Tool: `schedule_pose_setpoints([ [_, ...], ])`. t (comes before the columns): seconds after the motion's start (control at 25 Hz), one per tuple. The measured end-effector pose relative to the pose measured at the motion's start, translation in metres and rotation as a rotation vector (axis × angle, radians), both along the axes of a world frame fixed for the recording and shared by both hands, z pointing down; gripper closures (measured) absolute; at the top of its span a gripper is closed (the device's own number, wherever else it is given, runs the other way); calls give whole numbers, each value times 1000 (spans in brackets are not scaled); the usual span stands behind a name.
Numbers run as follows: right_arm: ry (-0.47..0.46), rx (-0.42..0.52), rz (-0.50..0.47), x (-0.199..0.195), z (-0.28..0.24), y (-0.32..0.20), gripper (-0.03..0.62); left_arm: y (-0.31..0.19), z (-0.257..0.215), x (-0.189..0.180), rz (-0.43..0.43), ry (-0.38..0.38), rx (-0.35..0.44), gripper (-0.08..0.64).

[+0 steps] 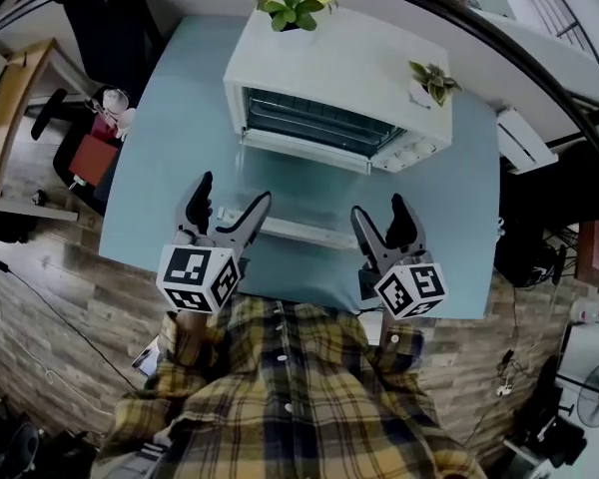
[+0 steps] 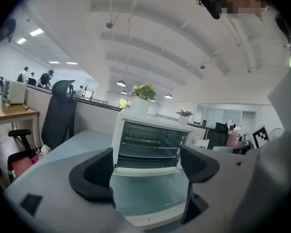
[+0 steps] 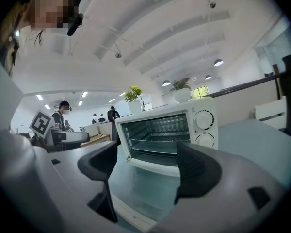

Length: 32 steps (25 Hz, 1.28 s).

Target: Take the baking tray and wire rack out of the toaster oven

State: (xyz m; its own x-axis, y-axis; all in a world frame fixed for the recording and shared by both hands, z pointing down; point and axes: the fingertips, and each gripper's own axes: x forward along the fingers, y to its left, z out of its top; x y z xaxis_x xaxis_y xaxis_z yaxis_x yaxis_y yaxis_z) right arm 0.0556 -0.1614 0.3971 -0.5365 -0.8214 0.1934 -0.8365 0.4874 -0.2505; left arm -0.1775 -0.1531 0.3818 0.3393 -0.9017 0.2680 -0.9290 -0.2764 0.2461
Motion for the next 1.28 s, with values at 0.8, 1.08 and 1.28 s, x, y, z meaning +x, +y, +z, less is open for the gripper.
schedule_pose_setpoints([
  [0.8,-6,-7,82,-17,4,-31,232,-56,10,7,91,83,-33,167],
  [1.08,-118,-39,112,-17,13,-48,233,-74,18,16,80,194,-44,190],
  [1.28,-214,-93,112,-28,27,-58,242,-85,26,28,61,330,-62,219],
])
